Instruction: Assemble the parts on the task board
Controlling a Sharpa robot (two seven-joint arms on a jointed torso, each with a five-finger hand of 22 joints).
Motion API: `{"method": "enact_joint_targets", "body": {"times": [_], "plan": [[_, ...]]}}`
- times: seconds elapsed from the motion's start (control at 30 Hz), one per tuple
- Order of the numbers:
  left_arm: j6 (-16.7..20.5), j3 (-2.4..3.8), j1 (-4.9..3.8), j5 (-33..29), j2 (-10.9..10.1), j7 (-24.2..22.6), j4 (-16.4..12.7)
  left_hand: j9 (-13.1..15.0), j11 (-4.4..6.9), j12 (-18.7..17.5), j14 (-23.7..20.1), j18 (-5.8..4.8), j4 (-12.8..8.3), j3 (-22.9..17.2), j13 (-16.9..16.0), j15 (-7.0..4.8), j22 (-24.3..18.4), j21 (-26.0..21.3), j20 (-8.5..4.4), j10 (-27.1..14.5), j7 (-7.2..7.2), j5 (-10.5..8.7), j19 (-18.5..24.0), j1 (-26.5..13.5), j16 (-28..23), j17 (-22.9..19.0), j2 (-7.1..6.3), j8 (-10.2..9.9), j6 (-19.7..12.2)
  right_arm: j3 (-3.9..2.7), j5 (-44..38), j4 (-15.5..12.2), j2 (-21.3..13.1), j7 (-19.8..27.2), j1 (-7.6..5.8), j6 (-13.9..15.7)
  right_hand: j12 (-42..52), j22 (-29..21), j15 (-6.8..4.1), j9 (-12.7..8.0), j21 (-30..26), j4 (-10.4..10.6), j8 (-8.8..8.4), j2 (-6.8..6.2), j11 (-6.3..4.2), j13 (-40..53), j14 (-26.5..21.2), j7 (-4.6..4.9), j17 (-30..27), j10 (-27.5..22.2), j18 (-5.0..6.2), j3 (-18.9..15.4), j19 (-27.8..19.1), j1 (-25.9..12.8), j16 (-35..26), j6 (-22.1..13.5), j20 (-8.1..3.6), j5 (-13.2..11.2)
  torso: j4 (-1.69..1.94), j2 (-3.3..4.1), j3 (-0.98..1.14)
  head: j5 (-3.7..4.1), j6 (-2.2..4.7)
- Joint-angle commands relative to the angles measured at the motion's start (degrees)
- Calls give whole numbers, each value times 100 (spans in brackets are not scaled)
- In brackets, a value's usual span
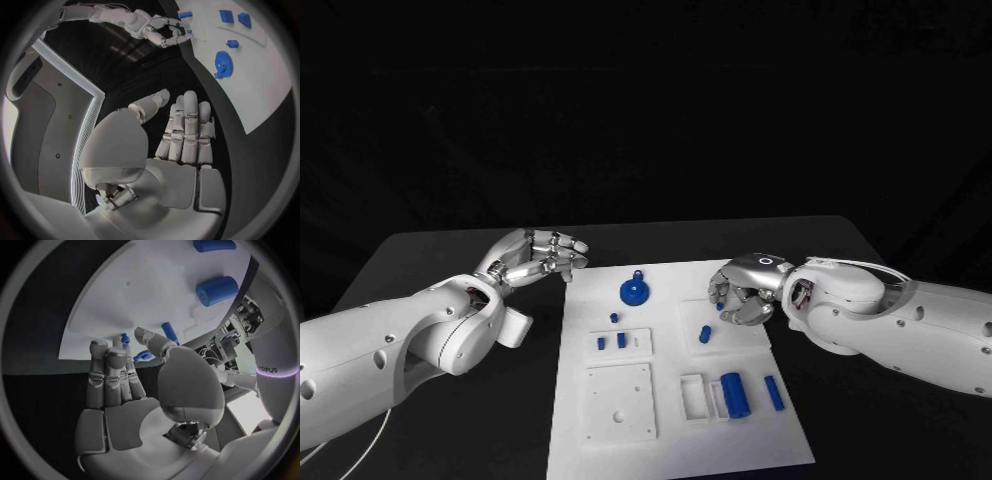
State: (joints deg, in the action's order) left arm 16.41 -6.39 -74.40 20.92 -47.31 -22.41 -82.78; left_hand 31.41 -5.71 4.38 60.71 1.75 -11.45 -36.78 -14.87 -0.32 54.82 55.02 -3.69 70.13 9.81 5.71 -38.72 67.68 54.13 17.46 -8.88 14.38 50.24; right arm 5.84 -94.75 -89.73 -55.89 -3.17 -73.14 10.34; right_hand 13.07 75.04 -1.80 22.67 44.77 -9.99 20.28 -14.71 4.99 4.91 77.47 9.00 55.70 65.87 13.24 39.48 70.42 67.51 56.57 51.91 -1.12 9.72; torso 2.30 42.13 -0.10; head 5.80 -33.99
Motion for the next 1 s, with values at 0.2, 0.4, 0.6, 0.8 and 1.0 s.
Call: {"method": "enact_joint_targets", "body": {"times": [0.2, 0.4, 0.6, 0.8, 1.0], "plan": [[-102, 4, -3, -53, 9, -36, -10, -9, 10, -3, 40, -8, -3, 29, -9, -3, -6, -32, -217, 32, -17, -37, -50, -55, -35, 13, 10, 31, -41, 2, -380, 18, 81, -102, 104, -149, -49, 110, -37, 20, 65, 149, 51, -17, -66, 75, -46, -55, -89, 218, 176, 405, 38, 99, 108, 166, -50, -339, -3, -1, 8, -17, -23], [-109, 4, -3, -53, 8, -20, -6, -10, 9, -5, 42, -8, -3, 30, -8, -2, -6, -34, -217, 29, -17, -38, -53, -57, -40, 15, 12, 32, -42, 2, -637, 30, 122, -244, 150, -122, -47, 125, -86, 33, 185, 317, 99, 62, -116, 152, -71, -113, -150, 367, 176, 857, 72, 136, 160, 316, -43, -646, -7, -1, 11, -22, -43], [-115, 4, -3, -53, 5, 4, -1, -11, 7, -11, 46, -8, -4, 30, -7, -2, -6, -37, -218, 21, -16, -38, -57, -59, -47, 20, 12, 32, -47, 2, -859, 16, 128, -371, 162, -166, -8, 124, -151, 69, 272, 358, 189, 181, -184, 229, -86, -193, -180, 559, 176, 1041, 75, 108, 213, 506, -39, -683, -2, 0, 9, -19, -55], [-128, 4, -3, -53, 3, 19, -2, -13, 5, -16, 51, -8, -9, 30, -6, -2, -6, -39, -219, 14, -15, -38, -60, -57, -53, 24, 12, 32, -51, 2, -1055, 10, 137, -440, 173, -177, -8, 126, -180, 83, 353, 309, 223, 158, -214, 273, -98, -228, -214, 652, 176, 1100, 81, 100, 230, 588, -52, -683, -9, -3, 4, -10, -67], [-115, 4, -3, -53, -4, 21, -3, -14, 4, -19, 54, -7, -12, 30, -5, -1, -6, -41, -220, 9, -15, -38, -62, -56, -57, 28, 12, 32, -53, 2, -1188, 8, 166, -468, 184, -107, -14, 121, -192, 86, 382, 295, 235, 136, -227, 295, -101, -242, -234, 692, 176, 1144, 72, 104, 240, 624, -57, -683, -7, -4, 3, -2, -74]]}}
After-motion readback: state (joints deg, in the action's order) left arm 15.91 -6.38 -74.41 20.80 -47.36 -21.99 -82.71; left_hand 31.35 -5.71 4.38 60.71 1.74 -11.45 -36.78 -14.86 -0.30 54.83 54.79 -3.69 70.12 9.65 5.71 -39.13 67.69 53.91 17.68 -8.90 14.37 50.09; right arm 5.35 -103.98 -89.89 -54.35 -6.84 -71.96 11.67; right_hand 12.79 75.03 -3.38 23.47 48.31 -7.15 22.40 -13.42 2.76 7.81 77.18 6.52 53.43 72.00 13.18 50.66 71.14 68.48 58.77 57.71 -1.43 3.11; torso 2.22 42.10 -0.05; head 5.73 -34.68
